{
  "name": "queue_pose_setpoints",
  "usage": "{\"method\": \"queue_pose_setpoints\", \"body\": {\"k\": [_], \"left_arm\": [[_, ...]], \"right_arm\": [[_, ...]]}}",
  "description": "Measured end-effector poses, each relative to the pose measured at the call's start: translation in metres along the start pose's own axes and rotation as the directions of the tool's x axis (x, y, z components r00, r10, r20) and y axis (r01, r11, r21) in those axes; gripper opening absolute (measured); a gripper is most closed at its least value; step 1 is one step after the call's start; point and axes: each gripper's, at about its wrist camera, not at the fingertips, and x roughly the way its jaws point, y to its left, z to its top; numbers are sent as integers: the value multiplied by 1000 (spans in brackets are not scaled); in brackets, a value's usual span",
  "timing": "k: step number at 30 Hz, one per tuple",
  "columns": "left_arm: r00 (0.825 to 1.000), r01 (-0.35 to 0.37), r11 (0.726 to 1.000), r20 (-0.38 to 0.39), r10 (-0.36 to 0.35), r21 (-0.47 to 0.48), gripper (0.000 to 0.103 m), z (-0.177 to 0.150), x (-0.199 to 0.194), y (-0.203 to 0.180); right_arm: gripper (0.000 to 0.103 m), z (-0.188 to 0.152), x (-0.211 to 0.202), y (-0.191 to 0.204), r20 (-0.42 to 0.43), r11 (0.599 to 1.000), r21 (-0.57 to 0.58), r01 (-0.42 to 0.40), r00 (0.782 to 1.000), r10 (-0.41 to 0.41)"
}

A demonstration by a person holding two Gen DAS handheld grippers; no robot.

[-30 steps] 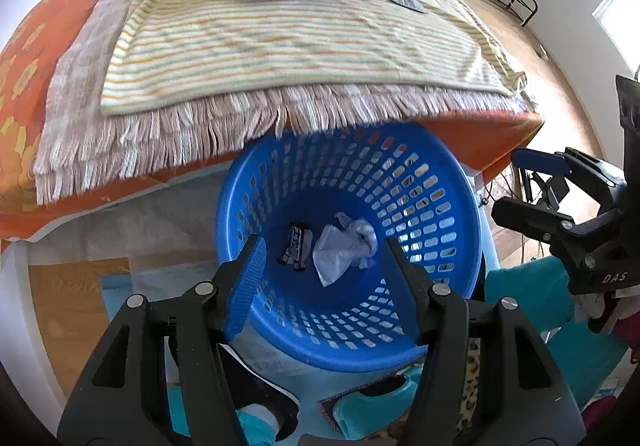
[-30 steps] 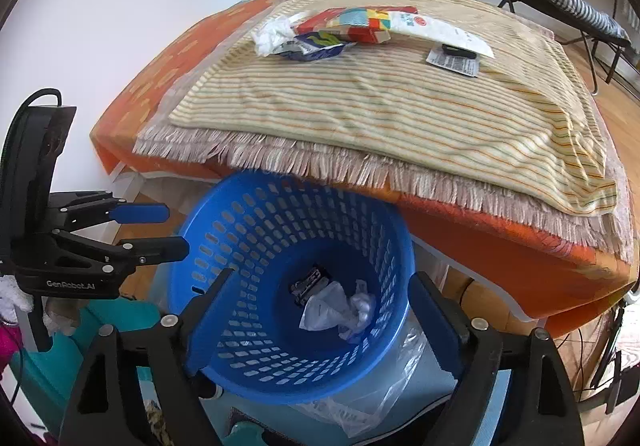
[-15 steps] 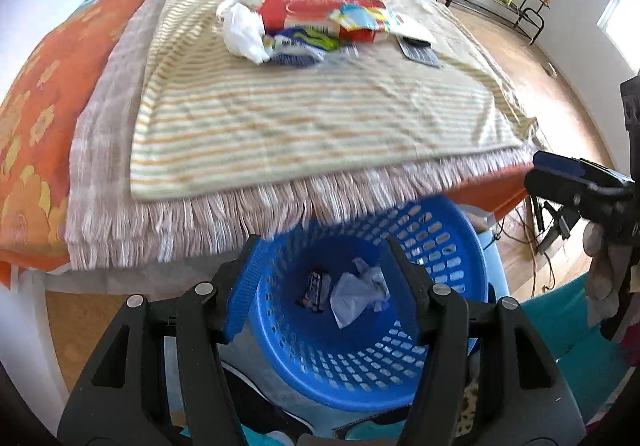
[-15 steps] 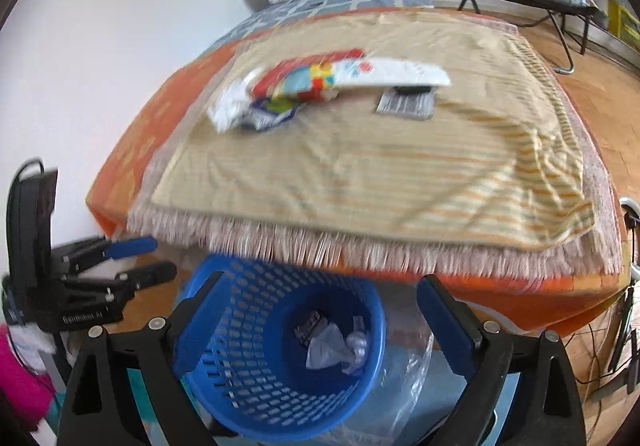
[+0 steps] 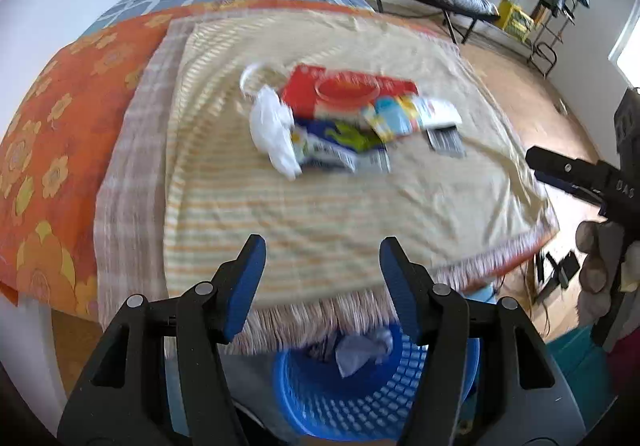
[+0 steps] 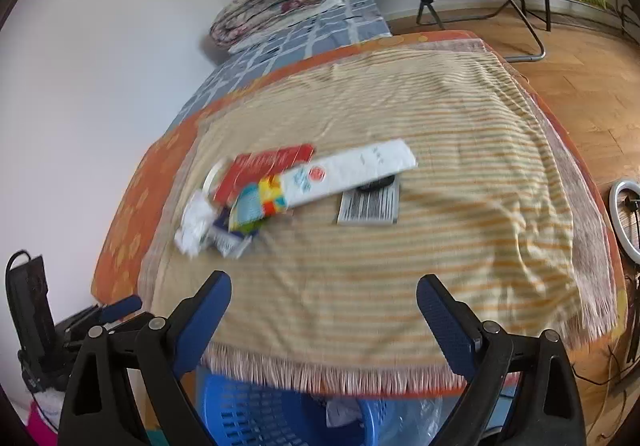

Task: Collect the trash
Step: 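Move both tools back over the bed toward the remaining trash, then grasp the crumpled tissue with the left tool while the right tool grasps the white tissue pack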

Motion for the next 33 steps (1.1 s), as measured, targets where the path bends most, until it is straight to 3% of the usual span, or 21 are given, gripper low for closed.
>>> {"method": "queue_pose_setpoints", "body": {"k": [14, 25, 33], "left_arm": [[1000, -8, 997, -5, 8, -83, 61, 50, 39, 25], [1000, 7, 984, -23, -11, -180, 61, 76, 67, 47], [998, 13, 980, -62, -26, -198, 44, 83, 89, 50]], "right_arm": [[79, 52, 60, -10, -27, 996, 85, -2, 1000, 5], [78, 68, 96, -15, -68, 980, 192, -47, 996, 61], [75, 72, 119, -30, -92, 950, 301, -87, 989, 120]]}}
